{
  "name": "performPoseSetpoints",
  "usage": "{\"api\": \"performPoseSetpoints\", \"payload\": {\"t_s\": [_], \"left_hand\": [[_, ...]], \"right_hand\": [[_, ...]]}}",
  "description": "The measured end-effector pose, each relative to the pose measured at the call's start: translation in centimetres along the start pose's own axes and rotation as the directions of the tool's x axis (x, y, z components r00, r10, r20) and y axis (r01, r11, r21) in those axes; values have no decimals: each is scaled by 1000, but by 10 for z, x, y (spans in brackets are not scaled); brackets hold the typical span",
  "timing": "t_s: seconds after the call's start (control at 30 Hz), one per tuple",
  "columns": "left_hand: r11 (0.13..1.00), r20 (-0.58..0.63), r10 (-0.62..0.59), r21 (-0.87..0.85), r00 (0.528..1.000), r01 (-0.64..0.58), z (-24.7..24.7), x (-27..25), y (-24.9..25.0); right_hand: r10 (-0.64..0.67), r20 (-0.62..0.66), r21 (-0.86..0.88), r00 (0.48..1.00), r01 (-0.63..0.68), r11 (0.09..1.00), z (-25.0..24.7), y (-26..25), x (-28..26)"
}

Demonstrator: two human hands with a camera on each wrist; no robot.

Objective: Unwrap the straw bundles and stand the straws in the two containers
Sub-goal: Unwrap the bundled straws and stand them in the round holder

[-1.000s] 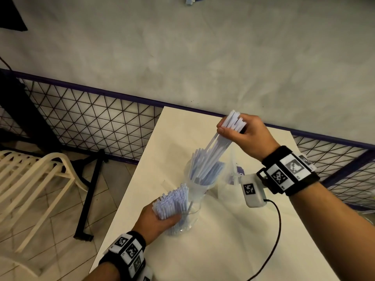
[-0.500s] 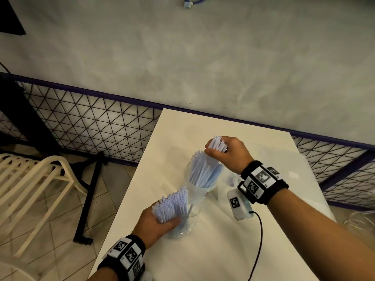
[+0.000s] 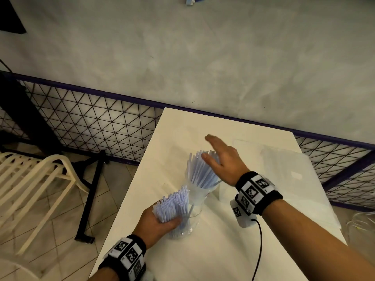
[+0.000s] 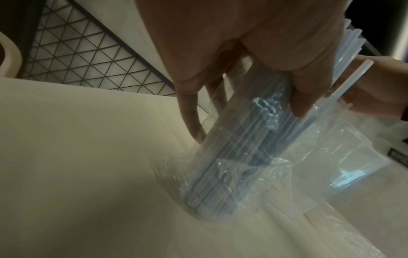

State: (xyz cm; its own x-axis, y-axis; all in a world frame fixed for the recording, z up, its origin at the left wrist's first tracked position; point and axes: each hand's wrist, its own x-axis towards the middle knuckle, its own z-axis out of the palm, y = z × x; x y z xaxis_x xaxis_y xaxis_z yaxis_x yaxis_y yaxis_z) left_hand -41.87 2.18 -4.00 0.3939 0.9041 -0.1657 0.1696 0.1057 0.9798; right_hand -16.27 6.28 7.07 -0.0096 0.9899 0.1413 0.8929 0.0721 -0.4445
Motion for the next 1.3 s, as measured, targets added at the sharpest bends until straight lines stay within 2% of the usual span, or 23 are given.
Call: {"api": "performPoseSetpoints", "payload": {"t_s": [0.07, 0.17, 0.4, 0.57, 0.73, 0.87, 0.9, 0.97, 1.1, 1.17, 1.3], "left_hand": [[1000, -1, 2, 7, 1000, -2, 0, 1, -1], [1000, -4, 8, 11, 1000, -8, -1, 2, -1], [1000, -9, 13, 20, 1000, -13, -1, 4, -5], [1000, -4, -1, 0, 1000, 1, 0, 4, -5], [1000, -1, -9, -7, 1000, 9, 0, 4, -5], [1000, -4, -19, 6, 1000, 19, -2, 5, -7], [1000, -3, -22, 13, 1000, 22, -2, 6, -7], [999, -5, -28, 21, 1000, 28, -2, 7, -8], [999, 14, -23, 29, 1000, 23, -1, 10, -9], [999, 27, -12, 36, 1000, 11, 0, 10, -7], [999, 43, -7, 47, 999, 5, 3, 9, -5]], "right_hand": [[-11, 157, -161, 987, 37, 986, 11, -1, -5], [-16, 225, -262, 974, 76, 962, 26, 0, -9], [-109, 106, -224, 988, 130, 966, 29, -11, 0], [-37, 50, -282, 998, 50, 958, 39, -19, 18], [21, -45, -222, 999, -31, 975, 41, -16, 24], [-92, -138, -100, 986, 79, 992, 27, -19, 14], [-130, -125, -26, 984, 128, 991, 20, -23, 6], [-214, -11, 98, 977, 214, 972, 7, -32, -14], [-266, 297, 158, 917, 227, 961, 12, -39, -55], [-261, 339, 119, 904, 234, 965, 24, -36, -67], [-243, 321, 50, 916, 240, 970, 39, -31, -75]]}}
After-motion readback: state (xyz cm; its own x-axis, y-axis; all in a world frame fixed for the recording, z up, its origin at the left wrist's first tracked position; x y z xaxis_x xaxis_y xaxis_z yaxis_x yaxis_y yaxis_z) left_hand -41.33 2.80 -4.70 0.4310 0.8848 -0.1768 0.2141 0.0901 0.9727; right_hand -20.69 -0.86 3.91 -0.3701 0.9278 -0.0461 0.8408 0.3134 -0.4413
